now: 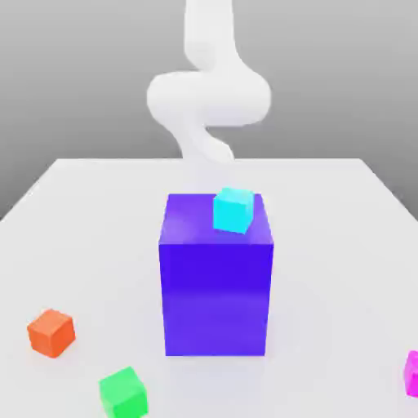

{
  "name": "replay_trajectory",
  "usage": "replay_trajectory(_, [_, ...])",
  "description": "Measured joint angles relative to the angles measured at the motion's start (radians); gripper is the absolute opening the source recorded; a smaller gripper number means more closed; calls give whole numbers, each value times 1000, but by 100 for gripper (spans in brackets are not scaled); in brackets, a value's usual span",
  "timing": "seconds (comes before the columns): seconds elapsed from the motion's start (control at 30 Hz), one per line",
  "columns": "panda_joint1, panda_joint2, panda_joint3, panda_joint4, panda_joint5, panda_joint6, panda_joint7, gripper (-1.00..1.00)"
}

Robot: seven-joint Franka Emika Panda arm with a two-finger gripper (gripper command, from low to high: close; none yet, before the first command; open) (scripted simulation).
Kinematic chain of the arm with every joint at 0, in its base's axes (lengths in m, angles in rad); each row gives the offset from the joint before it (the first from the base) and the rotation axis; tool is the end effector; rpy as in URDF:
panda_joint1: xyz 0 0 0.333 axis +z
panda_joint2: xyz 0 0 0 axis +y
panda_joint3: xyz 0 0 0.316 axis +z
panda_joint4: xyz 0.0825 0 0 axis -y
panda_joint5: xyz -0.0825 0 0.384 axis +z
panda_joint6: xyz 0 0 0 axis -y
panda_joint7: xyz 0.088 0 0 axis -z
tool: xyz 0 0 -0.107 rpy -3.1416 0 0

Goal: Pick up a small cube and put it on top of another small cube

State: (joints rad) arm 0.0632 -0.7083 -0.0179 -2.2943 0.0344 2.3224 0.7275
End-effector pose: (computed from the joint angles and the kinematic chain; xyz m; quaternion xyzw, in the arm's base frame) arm 0.3791 0.0154 0.6831 -0.8768 0.3182 -0.3249 0.1561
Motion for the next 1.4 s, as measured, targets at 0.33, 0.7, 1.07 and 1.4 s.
replay_trajectory(0.33, [213,372,-21,24,133,87,-288,0])
replay_trajectory(0.7, [377,765,58,46,146,194,-507,0])
replay_trajectory(1.07, [517,1136,68,71,-73,335,-544,0])
replay_trajectory(1.4, [526,1248,61,94,-92,416,-535,-100])
